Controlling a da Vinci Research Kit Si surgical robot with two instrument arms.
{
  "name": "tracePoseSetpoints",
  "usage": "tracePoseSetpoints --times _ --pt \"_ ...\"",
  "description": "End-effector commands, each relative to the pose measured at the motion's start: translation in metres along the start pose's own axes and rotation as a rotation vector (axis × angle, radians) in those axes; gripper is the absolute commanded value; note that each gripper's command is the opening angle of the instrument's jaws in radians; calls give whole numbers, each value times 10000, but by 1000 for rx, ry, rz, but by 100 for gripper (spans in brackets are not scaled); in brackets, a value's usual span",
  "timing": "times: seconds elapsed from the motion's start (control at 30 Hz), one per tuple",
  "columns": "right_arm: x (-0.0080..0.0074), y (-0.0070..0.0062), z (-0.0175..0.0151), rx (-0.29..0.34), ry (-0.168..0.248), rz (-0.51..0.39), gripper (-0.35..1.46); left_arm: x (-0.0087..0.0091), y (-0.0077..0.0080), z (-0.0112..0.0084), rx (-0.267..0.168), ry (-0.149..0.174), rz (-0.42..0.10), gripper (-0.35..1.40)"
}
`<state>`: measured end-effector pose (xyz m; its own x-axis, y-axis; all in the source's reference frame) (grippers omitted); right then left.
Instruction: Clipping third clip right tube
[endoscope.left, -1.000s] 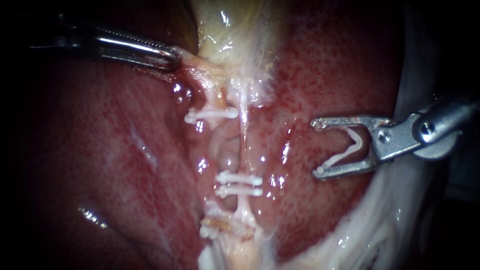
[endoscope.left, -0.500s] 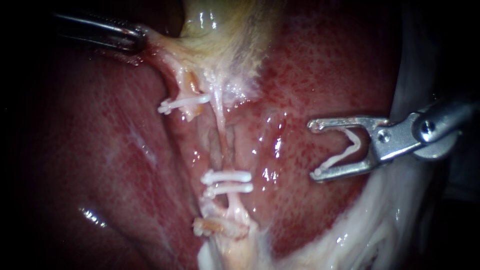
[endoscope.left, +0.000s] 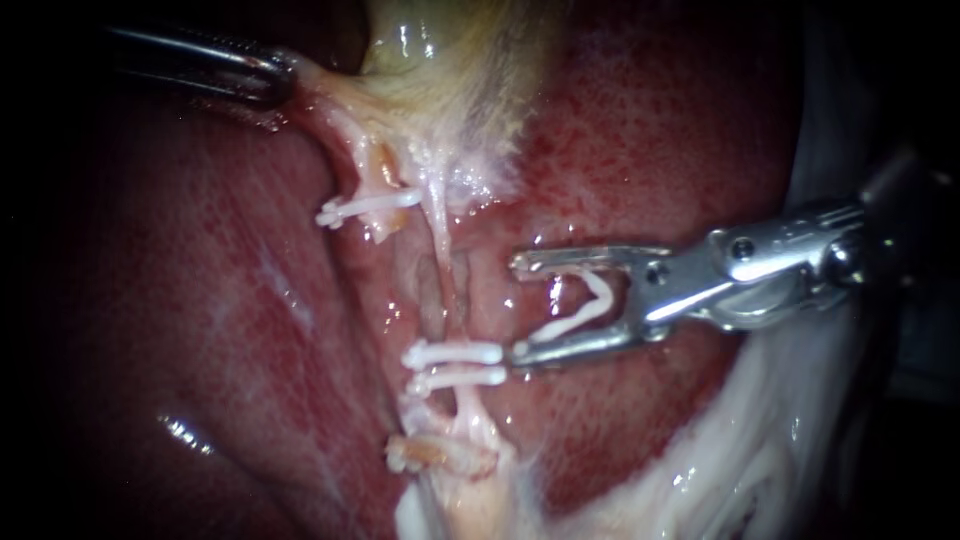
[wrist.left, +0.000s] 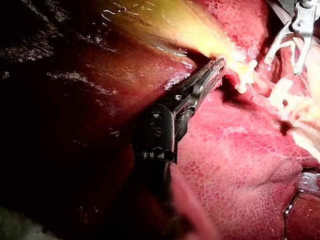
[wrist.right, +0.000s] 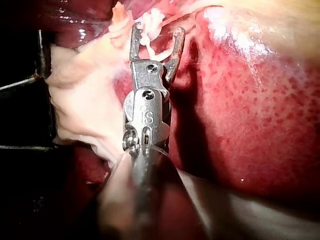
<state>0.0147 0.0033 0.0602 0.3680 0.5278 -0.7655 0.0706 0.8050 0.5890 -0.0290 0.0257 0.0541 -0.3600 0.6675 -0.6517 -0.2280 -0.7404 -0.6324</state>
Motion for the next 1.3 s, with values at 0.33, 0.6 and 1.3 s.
tracePoseSetpoints --times 0.33,0.6,1.3 --pt "-8 23 34 54 72 129 49 -1 0 1 2 0 -1 -35" --pt "3 29 48 132 205 244 49 -1 0 3 3 0 0 -35" --pt "29 20 33 233 299 347 3 -2 -1 3 2 0 0 -35"
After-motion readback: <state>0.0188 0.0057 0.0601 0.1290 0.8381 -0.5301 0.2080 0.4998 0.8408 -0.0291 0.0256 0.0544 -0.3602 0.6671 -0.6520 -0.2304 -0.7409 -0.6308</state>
